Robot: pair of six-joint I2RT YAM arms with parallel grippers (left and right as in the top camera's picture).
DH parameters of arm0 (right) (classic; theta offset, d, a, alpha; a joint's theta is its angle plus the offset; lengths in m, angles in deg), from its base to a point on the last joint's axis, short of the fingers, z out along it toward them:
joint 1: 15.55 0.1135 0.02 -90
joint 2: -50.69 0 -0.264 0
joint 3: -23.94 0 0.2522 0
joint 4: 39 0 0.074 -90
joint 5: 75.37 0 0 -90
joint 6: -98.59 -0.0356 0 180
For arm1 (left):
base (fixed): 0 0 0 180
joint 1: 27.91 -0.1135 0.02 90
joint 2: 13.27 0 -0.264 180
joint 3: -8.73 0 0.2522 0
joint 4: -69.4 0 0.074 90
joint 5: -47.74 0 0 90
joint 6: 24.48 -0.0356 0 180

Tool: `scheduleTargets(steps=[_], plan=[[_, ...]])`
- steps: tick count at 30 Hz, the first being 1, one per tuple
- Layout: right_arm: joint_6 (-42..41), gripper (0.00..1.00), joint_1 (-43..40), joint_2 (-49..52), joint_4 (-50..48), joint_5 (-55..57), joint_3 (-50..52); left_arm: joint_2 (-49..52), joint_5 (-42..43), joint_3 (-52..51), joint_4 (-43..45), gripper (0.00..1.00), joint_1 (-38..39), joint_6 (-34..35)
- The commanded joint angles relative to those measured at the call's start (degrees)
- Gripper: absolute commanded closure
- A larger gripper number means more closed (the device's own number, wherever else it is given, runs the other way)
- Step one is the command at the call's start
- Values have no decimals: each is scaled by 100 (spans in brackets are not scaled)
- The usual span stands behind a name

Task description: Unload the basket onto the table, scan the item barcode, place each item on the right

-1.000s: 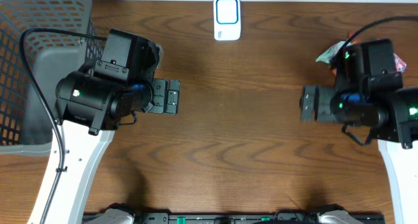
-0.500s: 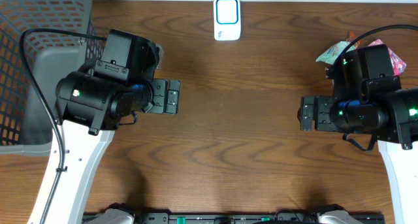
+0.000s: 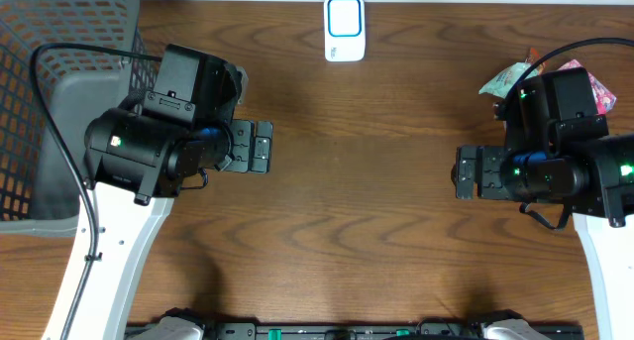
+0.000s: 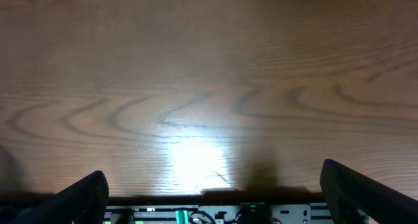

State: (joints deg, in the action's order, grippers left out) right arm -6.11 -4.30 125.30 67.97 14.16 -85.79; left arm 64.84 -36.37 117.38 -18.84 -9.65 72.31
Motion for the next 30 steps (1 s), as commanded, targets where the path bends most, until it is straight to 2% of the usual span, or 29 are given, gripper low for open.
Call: scheduleTargets(steps=[1,8,16,24,30], plan=[[-66,1,48,-46,52,-26,20,-26,9,4,-9,2,-4,-35],[-44,1,92,-94,24,-2,20,-26,9,4,-9,2,-4,-35],[-50,1,592,-452,-247,164,72,-26,9,4,-9,2,-4,-35],[-741,1,1355,-1617,-511,1005,874,-26,9,4,-9,2,-4,-35],[-723,1,1580,-2730,-1381,1360,1904,-26,9,4,-9,2,-4,-35]])
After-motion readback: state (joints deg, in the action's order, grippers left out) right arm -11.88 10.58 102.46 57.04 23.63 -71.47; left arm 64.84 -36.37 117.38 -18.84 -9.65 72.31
